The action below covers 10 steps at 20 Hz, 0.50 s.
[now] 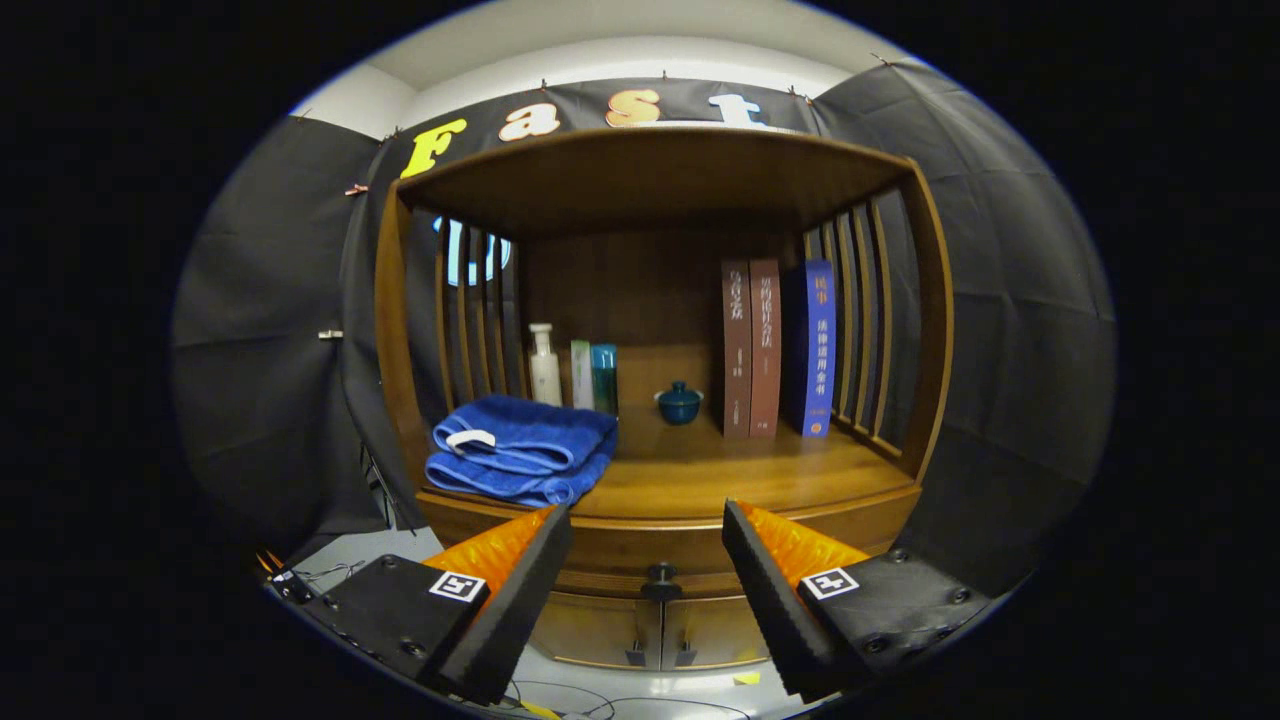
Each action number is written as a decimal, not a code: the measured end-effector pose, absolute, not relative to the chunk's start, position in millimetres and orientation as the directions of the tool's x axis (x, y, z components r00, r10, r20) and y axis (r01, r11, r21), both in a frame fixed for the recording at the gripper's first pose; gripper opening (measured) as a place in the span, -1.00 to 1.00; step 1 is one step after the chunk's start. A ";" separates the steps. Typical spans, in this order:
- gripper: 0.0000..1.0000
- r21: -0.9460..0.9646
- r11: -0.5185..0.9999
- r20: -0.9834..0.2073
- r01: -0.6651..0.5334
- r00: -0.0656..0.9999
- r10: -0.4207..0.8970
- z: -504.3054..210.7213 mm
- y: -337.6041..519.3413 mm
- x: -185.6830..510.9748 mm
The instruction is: Pull open the drawer, take out the items inside it, and place them on the countertop above the cabinet.
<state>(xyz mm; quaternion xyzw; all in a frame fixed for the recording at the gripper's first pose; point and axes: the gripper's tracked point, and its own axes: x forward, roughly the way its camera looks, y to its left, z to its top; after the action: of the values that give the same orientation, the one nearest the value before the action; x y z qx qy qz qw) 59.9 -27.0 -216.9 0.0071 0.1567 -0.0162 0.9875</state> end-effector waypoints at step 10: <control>0.93 0.023 0.998 -0.473 0.062 0.880 -0.044 -323.4 -38.1 95.8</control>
<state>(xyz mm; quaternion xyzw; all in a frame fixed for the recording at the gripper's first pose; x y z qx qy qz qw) 95.8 -38.1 -323.4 0.0185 0.2434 -0.0274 0.9694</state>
